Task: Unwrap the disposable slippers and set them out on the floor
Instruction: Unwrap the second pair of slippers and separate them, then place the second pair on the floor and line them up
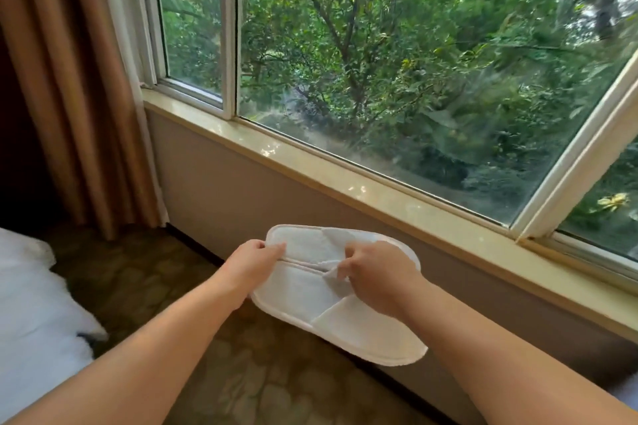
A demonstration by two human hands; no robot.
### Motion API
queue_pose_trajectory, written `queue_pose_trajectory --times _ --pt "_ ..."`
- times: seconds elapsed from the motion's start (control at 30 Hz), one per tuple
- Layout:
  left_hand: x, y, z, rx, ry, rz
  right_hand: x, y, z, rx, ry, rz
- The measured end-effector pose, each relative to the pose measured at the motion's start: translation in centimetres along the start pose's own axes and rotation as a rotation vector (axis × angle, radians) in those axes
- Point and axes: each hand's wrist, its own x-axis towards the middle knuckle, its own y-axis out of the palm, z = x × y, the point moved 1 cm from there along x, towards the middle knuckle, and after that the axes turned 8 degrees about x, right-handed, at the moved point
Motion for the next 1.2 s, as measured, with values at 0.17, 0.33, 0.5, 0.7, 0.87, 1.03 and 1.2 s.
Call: queue_pose_trajectory --times 0.17,0.33,0.5,0.7,0.87,1.03,1.2 --pt "5.9 0.0 -0.9 0.100 -0.088 -0.136 7.1 1.8 -3.5 -0.008 -0.098 0.002" --pt "10.6 -0.9 0.1 -0.020 -0.121 -0.355 15.5 3.3 -5.8 0.022 -0.289 0.096" --pt "11.9 -3.2 3.0 -0.050 -0.188 -0.470 22.7 5.4 -5.0 0.012 -0.496 0.159" --pt "10.8 -6.6 10.6 -0.318 -0.390 -0.534 29.1 9.0 0.4 0.000 -0.747 0.242" --pt "9.8 -9.5 15.7 -0.309 -0.447 -0.578 33.8 12.0 6.2 -0.056 -0.878 0.325" --pt "11.6 -13.9 20.3 -0.253 -0.563 -0.564 38.6 15.4 11.5 0.006 -0.932 0.358" --pt "15.2 -17.5 23.8 -0.250 -0.627 -0.515 42.4 18.8 14.8 -0.013 -0.964 0.336"
